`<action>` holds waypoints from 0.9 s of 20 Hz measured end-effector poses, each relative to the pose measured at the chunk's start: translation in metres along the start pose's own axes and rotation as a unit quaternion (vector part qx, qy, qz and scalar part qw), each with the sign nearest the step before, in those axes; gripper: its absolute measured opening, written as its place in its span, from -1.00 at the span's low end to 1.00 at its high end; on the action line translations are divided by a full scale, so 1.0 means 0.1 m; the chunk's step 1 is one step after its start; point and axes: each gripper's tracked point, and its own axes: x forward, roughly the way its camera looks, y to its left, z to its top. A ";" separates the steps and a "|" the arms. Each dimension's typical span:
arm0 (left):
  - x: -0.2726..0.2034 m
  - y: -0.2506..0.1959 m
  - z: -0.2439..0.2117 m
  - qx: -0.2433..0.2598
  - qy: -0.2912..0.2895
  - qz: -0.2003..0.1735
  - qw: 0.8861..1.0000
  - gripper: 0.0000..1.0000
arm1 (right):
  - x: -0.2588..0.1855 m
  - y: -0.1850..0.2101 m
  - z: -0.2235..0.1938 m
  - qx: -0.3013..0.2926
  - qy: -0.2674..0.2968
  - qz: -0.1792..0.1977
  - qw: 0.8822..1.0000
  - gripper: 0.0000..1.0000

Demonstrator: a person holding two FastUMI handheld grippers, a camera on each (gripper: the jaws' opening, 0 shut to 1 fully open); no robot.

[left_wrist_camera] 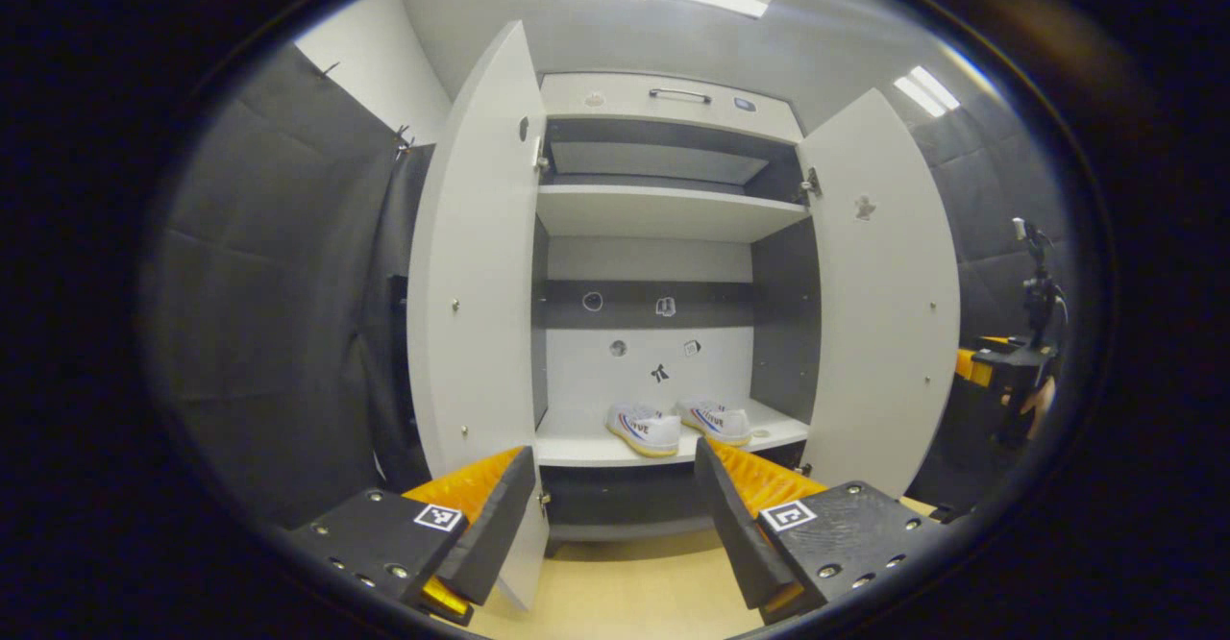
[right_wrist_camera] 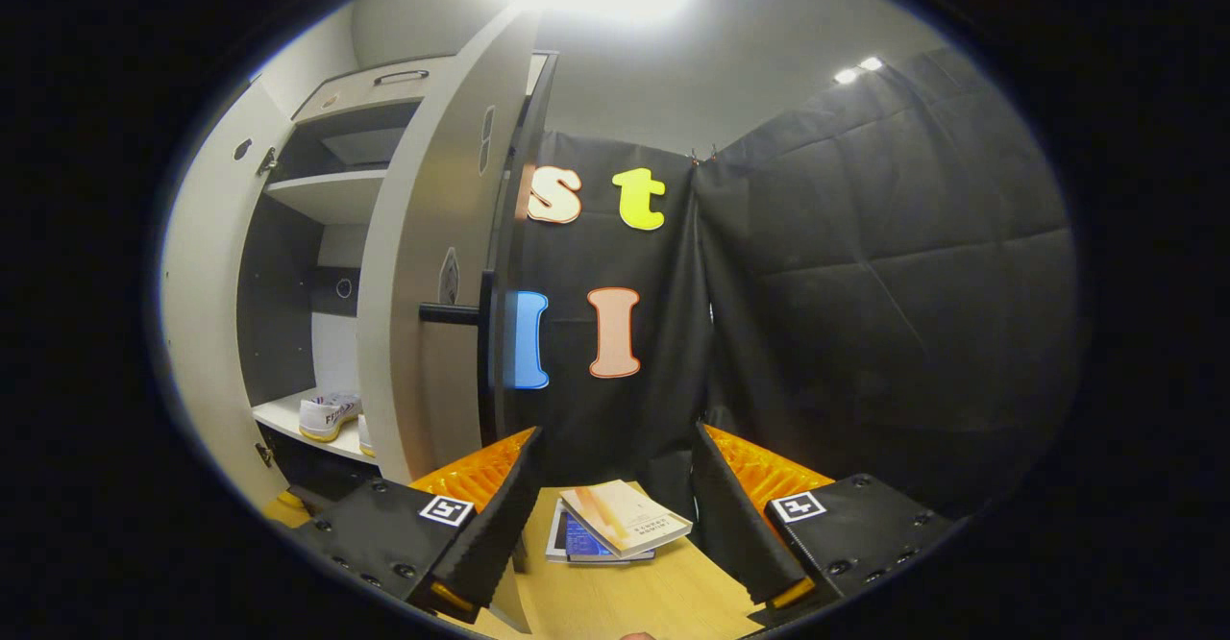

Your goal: Grab one shoe with the right hand and put it into the shoe cabinet, grab the other shoe with the left hand and put it into the shoe cabinet; then close the right door with the right hand and the left door with the left hand.

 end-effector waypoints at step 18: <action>-0.22 0.64 0.00 -0.016 -0.010 0.017 1.000 0.89 | -0.24 0.73 0.04 0.000 -0.002 0.031 1.000 0.93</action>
